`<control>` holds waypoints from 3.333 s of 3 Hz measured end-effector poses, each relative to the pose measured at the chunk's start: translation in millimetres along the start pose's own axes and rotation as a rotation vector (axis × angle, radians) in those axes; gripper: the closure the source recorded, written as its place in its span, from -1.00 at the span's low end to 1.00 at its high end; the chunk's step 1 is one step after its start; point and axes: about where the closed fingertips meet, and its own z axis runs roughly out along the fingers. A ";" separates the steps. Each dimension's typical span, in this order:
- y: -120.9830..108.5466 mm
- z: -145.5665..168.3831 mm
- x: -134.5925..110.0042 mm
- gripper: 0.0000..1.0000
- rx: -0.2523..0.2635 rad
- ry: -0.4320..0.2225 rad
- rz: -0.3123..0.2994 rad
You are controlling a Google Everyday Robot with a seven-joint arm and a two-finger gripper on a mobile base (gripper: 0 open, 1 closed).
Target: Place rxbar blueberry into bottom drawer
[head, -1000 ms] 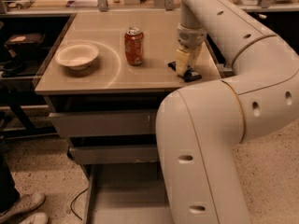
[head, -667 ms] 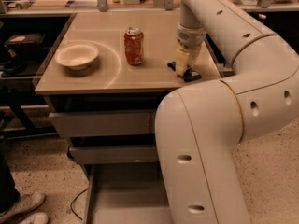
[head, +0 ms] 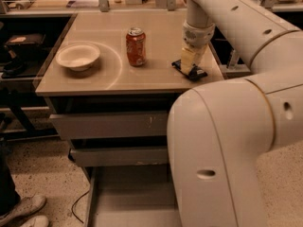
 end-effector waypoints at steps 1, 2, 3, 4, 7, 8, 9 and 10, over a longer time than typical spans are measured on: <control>16.8 -9.8 41.0 1.00 -0.015 0.014 0.050; 45.3 -0.4 85.1 1.00 -0.083 0.034 0.075; 52.9 8.1 94.9 1.00 -0.102 0.063 0.072; 58.3 6.0 102.7 1.00 -0.098 0.074 0.082; 130.5 36.4 181.3 1.00 -0.136 0.136 0.206; 130.6 36.6 181.3 1.00 -0.136 0.136 0.206; 139.6 68.5 191.7 1.00 -0.179 0.169 0.239; 165.7 126.4 199.7 1.00 -0.288 0.188 0.297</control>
Offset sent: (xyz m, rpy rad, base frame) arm -0.1681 -0.0489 -0.0316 0.0769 0.1934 -0.1048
